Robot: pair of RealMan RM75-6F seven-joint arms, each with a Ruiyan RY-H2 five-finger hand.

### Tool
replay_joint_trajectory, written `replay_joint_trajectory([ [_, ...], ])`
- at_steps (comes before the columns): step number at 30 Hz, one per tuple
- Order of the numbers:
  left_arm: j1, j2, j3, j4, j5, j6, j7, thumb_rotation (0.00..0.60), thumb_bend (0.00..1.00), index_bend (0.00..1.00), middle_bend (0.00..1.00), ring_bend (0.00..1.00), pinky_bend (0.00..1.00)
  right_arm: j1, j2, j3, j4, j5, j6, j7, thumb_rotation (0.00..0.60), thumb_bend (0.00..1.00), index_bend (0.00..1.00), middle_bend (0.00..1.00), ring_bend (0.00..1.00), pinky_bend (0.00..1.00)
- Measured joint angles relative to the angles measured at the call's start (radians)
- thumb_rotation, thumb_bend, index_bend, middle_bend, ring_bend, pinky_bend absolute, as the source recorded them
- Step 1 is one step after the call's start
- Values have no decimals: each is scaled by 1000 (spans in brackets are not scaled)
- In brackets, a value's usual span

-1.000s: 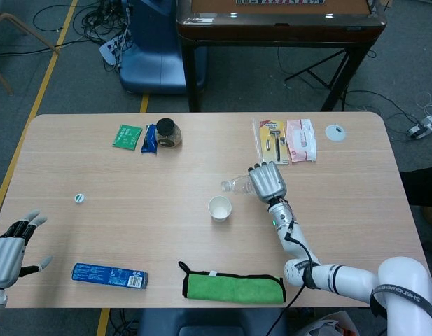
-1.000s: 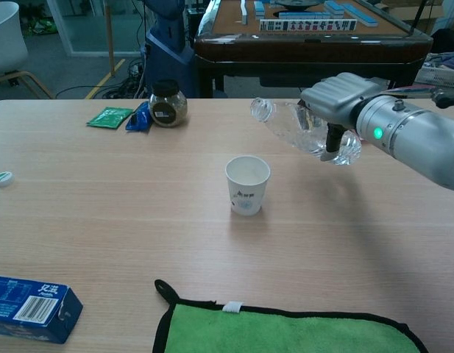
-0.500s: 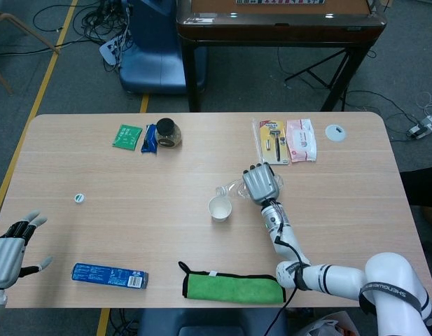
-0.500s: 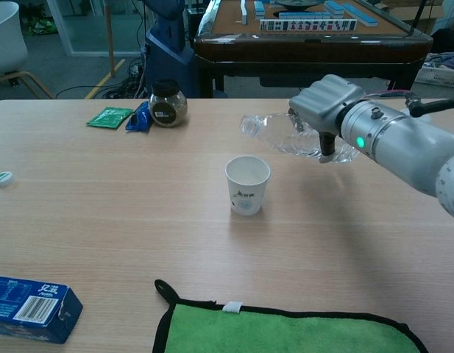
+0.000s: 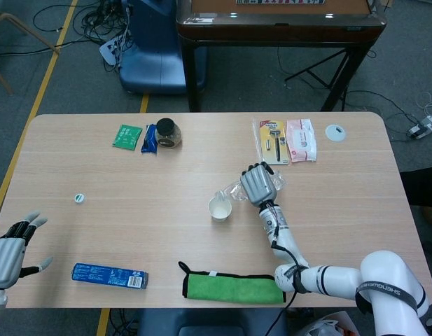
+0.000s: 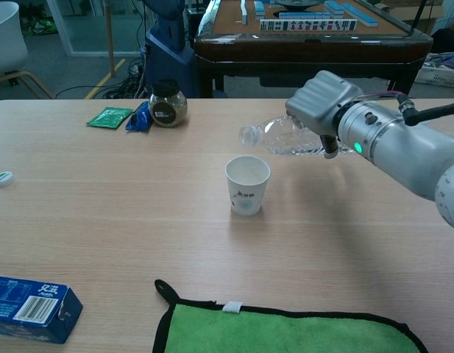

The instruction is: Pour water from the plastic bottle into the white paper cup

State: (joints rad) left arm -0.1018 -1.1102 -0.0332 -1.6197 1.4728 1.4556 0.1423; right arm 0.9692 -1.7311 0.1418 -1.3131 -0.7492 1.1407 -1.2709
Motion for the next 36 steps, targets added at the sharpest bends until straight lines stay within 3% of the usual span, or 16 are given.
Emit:
replay_joint_trajectory([
  [21,-3,-8,6,1,-4,-12,30,600,113,260,155,227,558,6,36,-17,-53,2,37,-78,600,256,634,656,545,549],
  [26,-3,-8,4,1,-16,-18,31,600,112,320,156,226,558,7,41,-17,-60,6,39,-82,600,256,634,656,545,549],
  [36,-4,-10,4,5,-22,-21,45,600,113,348,156,226,558,9,53,-31,-65,12,48,-116,600,255,634,656,545,549],
])
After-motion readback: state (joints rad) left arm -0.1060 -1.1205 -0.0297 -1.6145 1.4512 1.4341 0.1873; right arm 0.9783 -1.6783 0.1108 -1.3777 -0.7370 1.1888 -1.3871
